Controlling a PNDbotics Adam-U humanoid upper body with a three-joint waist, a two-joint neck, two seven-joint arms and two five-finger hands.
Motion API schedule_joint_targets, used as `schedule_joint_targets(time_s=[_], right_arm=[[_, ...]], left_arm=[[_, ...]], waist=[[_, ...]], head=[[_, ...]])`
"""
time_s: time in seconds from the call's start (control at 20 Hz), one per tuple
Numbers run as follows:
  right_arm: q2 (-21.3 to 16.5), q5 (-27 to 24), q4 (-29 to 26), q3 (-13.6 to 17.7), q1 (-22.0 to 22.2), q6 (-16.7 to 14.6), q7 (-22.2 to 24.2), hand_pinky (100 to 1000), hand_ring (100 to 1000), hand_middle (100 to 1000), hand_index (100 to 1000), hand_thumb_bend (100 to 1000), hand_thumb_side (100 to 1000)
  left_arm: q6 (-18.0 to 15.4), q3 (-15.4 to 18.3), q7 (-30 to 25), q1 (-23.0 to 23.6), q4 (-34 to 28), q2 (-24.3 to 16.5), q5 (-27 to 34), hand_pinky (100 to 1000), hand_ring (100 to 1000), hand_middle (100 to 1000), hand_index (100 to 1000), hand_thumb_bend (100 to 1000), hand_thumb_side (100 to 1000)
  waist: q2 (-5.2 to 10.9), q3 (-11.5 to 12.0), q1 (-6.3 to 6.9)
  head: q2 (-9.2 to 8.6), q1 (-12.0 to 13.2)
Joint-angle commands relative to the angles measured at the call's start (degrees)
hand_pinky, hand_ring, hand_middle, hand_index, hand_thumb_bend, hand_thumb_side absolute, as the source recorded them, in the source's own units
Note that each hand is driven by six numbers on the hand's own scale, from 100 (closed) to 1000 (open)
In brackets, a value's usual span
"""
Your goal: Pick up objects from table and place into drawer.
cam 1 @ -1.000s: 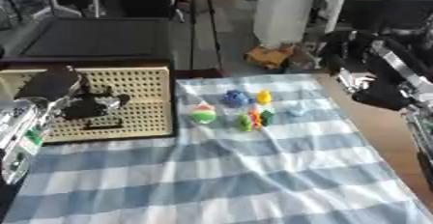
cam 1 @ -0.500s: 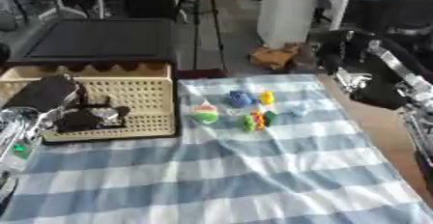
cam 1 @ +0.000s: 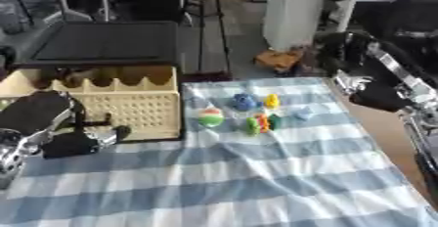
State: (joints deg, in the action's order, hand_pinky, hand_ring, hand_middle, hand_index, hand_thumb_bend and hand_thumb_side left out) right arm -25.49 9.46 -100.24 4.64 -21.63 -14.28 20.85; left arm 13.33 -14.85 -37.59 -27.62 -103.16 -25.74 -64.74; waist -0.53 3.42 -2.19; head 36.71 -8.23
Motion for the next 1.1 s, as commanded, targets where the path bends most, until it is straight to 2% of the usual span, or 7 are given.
schedule_joint_targets(time_s=[0.05,0.45,0.8,1.1], right_arm=[[-1.8,0.3,-0.3,0.7,-0.5,0.0,-0.1,613,614,612,832,100,503],[-1.9,0.4,-0.2,0.6,-0.3,0.0,0.0,614,614,611,832,100,505],[-2.0,0.4,-0.1,0.7,-0.2,0.0,0.0,613,614,611,831,100,508],[-2.0,0.4,0.0,0.7,-0.1,-0.1,0.1,614,615,611,831,100,511]], left_arm=[[-0.1,0.9,-0.6,0.3,-4.4,-0.9,1.0,100,100,100,376,638,1000],[-0.1,0.8,-1.6,3.2,-7.3,-0.8,2.6,100,100,100,408,642,1000],[0.2,0.2,-1.9,4.3,-4.4,-0.9,3.6,100,100,100,598,645,1000],[0.2,0.2,-1.2,4.3,-1.6,-1.0,3.3,100,100,100,682,653,1000]], waist=[[0.85,0.2,0.32],[1.1,0.6,0.53],[0.95,0.7,0.37],[0.83,0.6,0.22]], head=[[0.46,-0.3],[0.66,-0.5],[0.56,-0.5],[0.41,-0.5]])
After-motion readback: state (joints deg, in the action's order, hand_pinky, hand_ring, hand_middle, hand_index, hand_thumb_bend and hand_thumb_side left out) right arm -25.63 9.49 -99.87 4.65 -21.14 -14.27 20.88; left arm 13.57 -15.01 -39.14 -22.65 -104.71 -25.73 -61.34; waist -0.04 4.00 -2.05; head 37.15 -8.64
